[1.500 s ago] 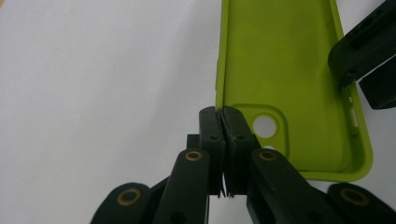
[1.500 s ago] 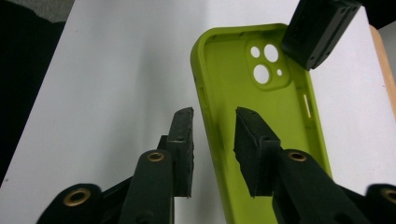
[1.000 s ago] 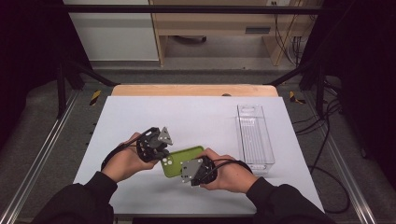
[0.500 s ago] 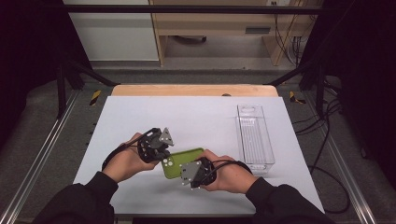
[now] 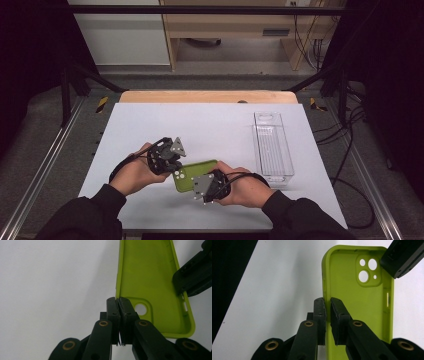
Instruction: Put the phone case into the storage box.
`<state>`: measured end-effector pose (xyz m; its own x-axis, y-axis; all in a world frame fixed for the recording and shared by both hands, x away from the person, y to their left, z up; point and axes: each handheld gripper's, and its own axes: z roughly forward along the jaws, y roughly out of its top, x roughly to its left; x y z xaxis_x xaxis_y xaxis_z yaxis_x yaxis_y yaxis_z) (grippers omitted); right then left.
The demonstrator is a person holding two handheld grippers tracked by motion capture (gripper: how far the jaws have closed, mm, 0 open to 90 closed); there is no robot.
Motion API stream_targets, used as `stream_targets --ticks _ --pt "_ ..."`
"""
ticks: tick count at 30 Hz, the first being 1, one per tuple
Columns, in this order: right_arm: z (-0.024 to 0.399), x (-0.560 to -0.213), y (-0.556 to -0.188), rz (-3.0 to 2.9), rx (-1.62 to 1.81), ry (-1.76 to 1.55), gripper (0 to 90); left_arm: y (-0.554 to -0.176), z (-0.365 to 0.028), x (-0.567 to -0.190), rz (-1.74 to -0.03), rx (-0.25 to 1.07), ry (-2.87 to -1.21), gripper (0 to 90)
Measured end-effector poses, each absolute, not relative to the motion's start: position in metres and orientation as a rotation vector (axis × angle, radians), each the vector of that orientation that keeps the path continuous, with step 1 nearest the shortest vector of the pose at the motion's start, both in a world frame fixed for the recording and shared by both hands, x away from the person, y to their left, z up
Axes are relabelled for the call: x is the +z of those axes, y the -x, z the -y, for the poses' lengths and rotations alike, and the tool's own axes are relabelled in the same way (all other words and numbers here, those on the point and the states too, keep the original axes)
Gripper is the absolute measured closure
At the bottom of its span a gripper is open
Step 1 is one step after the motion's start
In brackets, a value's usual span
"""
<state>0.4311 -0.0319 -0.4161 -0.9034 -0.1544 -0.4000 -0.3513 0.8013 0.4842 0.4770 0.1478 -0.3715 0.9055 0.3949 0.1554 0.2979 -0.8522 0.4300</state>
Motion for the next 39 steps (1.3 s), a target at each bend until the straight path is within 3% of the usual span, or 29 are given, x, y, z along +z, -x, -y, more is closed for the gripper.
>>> stream_targets --ticks 25,27,32,35,39 --pt "0.032 -0.420 -0.430 -2.700 0.768 0.405 87.3 -0.479 -0.146 -0.383 -0.496 0.291 -2.640 85.2" --pt "0.033 -0.420 -0.431 -2.706 0.775 0.396 87.4 -0.479 -0.148 -0.383 -0.502 0.301 -2.620 79.3" --pt "0.033 -0.421 -0.435 -2.710 0.758 0.374 87.4 -0.476 -0.160 -0.378 -0.564 0.350 -2.492 52.0" --pt "0.035 -0.421 -0.438 -2.704 0.759 0.354 87.3 -0.474 -0.169 -0.375 -0.573 0.387 -2.426 46.8" --pt "0.038 -0.420 -0.445 -2.687 0.781 0.293 87.4 -0.471 -0.189 -0.369 -0.663 0.465 -2.297 32.7"
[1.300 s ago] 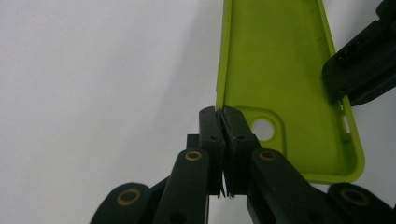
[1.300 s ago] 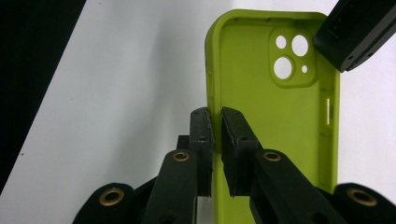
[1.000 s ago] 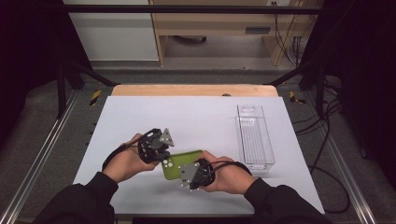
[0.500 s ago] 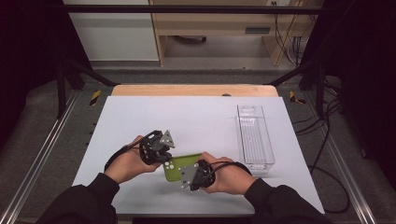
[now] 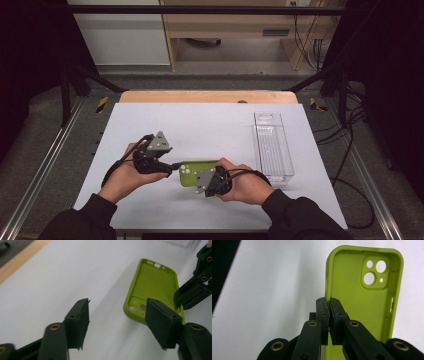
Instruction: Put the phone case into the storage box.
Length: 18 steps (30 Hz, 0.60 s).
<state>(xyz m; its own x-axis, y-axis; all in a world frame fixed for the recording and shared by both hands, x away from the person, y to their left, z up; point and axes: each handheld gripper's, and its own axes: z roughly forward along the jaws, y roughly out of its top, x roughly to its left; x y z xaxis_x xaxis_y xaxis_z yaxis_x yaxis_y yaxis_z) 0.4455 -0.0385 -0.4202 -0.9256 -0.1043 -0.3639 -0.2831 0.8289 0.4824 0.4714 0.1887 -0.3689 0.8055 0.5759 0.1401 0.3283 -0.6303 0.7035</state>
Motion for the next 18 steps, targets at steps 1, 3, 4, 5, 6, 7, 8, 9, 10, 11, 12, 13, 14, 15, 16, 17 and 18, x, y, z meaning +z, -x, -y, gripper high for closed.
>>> stream_targets --ticks 1,3,4,5,6,7,8,9,10,11,12,13,14,15,16,17,18 --pt "0.039 -0.420 -0.448 -2.682 0.787 0.277 87.4 -0.470 -0.193 -0.369 -0.683 0.485 -2.265 28.7" --pt "0.041 -0.420 -0.451 -2.678 0.799 0.250 87.3 -0.469 -0.201 -0.369 -0.711 0.515 -2.221 24.2" --pt "0.042 -0.420 -0.453 -2.678 0.803 0.227 87.3 -0.469 -0.204 -0.370 -0.728 0.529 -2.202 21.2" --pt "0.043 -0.420 -0.455 -2.674 0.807 0.217 87.3 -0.468 -0.209 -0.371 -0.753 0.539 -2.174 18.0" --pt "0.043 -0.420 -0.456 -2.670 0.810 0.207 87.4 -0.468 -0.214 -0.373 -0.778 0.559 -2.154 15.5" --pt "0.044 -0.420 -0.458 -2.665 0.814 0.196 87.3 -0.467 -0.218 -0.375 -0.795 0.575 -2.134 13.4" --pt "0.044 -0.420 -0.460 -2.662 0.815 0.186 87.3 -0.467 -0.221 -0.376 -0.804 0.583 -2.116 12.1" --pt "0.045 -0.420 -0.461 -2.656 0.819 0.180 87.3 -0.467 -0.225 -0.378 -0.820 0.590 -2.095 11.6" --pt "0.045 -0.419 -0.462 -2.653 0.819 0.170 87.3 -0.466 -0.228 -0.381 -0.834 0.597 -2.073 10.7" --pt "0.046 -0.419 -0.463 -2.646 0.819 0.161 87.3 -0.466 -0.232 -0.383 -0.851 0.599 -2.049 9.9" --pt "0.046 -0.419 -0.464 -2.640 0.822 0.149 87.3 -0.465 -0.234 -0.386 -0.867 0.605 -2.027 9.4" --pt "0.047 -0.419 -0.466 -2.633 0.829 0.133 87.3 -0.463 -0.237 -0.390 -0.888 0.621 -1.992 9.1" --pt "0.048 -0.419 -0.468 -2.622 0.843 0.106 87.3 -0.462 -0.239 -0.392 -0.895 0.633 -1.978 8.7" --pt "0.049 -0.419 -0.470 -2.612 0.851 0.101 87.3 -0.461 -0.240 -0.394 -0.902 0.644 -1.963 8.6" --pt "0.049 -0.418 -0.471 -2.605 0.862 0.082 87.3 -0.460 -0.240 -0.397 -0.909 0.646 -1.946 8.5" --pt "0.050 -0.418 -0.473 -2.598 0.866 0.067 87.3 -0.458 -0.241 -0.400 -0.916 0.655 -1.924 8.4" --pt "0.051 -0.418 -0.475 -2.587 0.877 0.042 87.3 -0.458 -0.241 -0.403 -0.920 0.661 -1.915 8.0"
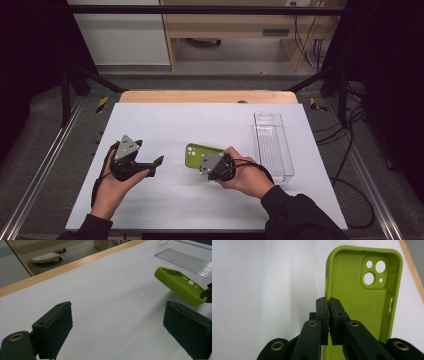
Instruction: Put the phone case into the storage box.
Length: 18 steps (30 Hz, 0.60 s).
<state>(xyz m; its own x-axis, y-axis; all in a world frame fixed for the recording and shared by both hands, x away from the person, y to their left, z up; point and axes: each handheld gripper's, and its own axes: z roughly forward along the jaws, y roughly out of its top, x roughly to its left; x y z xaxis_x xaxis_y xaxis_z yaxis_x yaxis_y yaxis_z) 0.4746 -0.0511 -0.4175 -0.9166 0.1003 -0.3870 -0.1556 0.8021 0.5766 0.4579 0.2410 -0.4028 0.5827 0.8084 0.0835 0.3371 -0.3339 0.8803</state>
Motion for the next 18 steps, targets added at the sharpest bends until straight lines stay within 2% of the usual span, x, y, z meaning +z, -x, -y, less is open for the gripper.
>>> stream_targets --ticks 7,18 --pt "0.057 -0.413 -0.484 -2.529 0.928 -0.056 87.4 -0.457 -0.238 -0.425 -0.984 0.667 -1.798 7.4" --pt "0.067 -0.408 -0.498 -2.426 1.047 -0.238 87.5 -0.450 -0.234 -0.442 -0.962 0.701 -1.762 6.5"
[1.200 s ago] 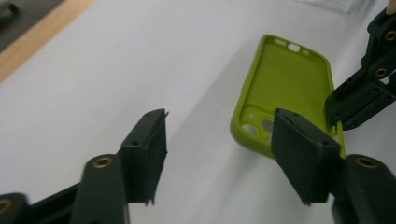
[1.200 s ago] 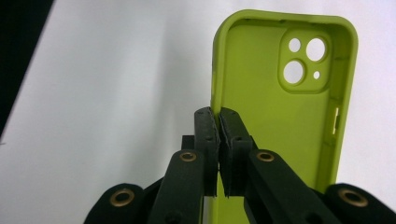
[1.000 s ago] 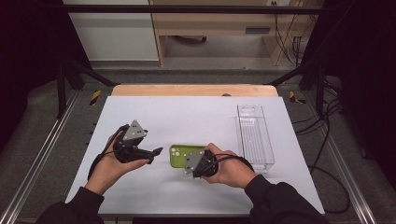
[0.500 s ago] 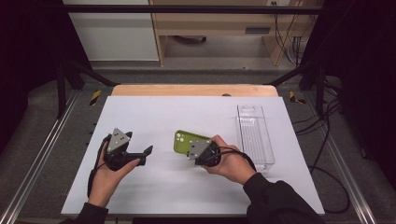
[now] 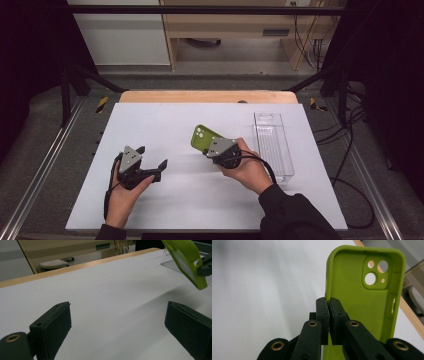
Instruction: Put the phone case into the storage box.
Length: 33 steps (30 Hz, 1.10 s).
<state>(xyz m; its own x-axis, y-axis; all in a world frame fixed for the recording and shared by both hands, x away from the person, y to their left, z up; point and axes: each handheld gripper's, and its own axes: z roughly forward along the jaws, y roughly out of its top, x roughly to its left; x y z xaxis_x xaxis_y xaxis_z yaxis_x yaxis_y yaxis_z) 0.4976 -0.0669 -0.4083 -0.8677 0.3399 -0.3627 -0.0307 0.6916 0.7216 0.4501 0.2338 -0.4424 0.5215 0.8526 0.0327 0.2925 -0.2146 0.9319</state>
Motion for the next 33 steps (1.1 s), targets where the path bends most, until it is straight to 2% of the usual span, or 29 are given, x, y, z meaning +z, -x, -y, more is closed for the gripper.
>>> stream_targets --ticks 8,21,33 --pt "0.075 -0.400 -0.508 -2.300 1.173 -0.419 87.5 -0.443 -0.235 -0.447 -0.948 0.745 -1.736 5.5" --pt "0.092 -0.386 -0.521 -2.121 1.288 -0.643 87.7 -0.435 -0.252 -0.452 -0.984 0.736 -1.646 3.6" --pt "0.119 -0.363 -0.516 -1.988 1.351 -0.718 88.2 -0.433 -0.259 -0.455 -0.991 0.726 -1.619 3.6"
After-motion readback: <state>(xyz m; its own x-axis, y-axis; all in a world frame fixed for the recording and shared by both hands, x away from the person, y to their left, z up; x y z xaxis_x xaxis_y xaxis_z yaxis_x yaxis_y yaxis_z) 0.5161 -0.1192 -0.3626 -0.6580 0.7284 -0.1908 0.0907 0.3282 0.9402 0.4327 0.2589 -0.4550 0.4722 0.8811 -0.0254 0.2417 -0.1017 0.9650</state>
